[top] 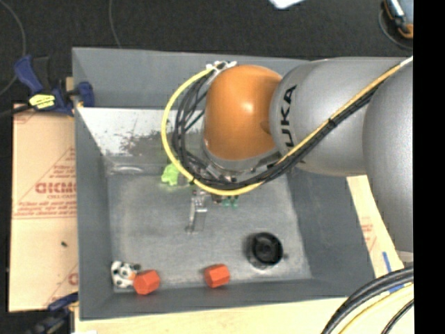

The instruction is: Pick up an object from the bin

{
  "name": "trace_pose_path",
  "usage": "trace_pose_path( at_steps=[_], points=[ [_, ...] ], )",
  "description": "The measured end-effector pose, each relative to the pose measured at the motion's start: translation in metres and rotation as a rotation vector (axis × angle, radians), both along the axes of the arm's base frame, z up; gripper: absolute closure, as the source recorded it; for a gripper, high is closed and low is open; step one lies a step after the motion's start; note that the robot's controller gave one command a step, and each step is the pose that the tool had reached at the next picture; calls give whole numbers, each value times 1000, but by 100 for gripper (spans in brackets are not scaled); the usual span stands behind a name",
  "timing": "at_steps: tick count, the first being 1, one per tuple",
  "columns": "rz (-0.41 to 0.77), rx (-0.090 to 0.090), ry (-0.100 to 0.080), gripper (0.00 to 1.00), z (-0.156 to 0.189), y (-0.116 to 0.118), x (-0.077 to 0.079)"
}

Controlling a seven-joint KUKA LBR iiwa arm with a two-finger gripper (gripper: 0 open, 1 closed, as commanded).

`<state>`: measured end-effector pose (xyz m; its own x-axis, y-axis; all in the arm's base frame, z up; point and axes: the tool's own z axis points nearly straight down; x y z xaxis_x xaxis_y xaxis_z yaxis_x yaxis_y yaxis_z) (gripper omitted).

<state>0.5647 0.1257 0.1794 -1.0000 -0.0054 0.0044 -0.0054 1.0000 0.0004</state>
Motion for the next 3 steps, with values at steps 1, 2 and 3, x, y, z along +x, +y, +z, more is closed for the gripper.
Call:
trace_pose_path(
  at_steps=[1,2,3],
  points=[
    [-5,1,-8,0,5,-1,1],
    [-134,2,-9,0,-107,-23,69],
    [83,2,-16,0,-29,-17,84]
  ],
)
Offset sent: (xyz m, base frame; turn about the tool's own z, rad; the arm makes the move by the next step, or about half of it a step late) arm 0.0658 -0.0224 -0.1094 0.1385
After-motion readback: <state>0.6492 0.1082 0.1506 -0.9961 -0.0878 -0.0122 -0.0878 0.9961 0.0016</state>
